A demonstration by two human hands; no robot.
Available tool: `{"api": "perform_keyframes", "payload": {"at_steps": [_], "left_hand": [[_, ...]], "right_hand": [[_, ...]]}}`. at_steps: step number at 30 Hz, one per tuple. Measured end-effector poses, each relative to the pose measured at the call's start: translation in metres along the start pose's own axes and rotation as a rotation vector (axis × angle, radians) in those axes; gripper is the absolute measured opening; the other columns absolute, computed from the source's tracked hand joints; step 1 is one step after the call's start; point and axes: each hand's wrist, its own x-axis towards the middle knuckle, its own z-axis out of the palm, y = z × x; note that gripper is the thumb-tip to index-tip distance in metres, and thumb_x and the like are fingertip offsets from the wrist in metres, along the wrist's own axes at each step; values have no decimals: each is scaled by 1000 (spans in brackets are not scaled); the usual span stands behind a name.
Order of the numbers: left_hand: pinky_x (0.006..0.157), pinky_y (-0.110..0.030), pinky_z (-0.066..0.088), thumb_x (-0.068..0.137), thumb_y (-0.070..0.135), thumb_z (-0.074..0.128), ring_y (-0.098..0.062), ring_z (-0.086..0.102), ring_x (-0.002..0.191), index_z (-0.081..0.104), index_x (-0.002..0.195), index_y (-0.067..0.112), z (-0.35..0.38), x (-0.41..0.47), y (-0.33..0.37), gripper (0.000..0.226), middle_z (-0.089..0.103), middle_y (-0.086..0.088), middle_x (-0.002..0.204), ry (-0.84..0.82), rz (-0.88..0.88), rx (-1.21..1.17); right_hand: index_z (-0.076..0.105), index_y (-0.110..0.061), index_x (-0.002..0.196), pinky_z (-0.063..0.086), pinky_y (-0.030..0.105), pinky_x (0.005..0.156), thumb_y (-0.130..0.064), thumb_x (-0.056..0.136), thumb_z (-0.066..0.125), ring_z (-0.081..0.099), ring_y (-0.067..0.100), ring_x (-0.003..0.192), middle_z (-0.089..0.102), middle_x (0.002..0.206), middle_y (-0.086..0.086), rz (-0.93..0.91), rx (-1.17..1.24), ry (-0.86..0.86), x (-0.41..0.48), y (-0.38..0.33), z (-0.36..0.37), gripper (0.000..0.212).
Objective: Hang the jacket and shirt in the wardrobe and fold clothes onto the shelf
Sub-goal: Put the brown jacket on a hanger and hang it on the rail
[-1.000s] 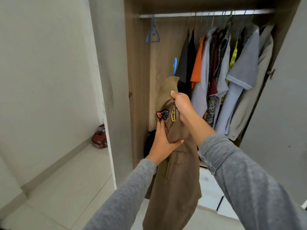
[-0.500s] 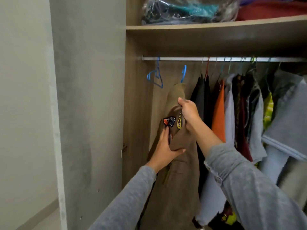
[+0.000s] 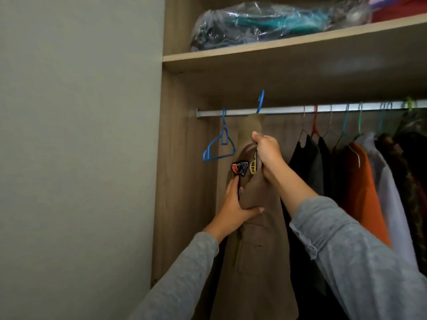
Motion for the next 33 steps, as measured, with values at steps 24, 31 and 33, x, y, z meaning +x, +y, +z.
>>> {"api": "perform_keyframes", "payload": {"at_steps": [24,31,33], "left_hand": [[113,-42,30,68,55,74,-9,30,138,21,147,28,72,129,-106,99,31,5,149,-16,75,34],[112,-35,32,85,34,67,-4,36,133,29,146,25,91,98,-117,72,36,5,147,-39,18,-90],[112,-36,32,86,32,66,-5,37,133,30,145,24,92,94,-120,69,37,4,146,-27,9,-115]], "right_hand": [[54,-10,97,48,33,79,-24,96,51,60,27,91,63,101,16,10,-170,22,125,76,-17,15],[41,-4,130,36,42,102,-23,93,51,37,31,128,40,137,15,-137,-932,156,121,74,-10,42],[40,-6,133,30,42,104,-23,94,49,31,30,131,35,139,15,-313,-1036,213,112,70,-6,44]]}}
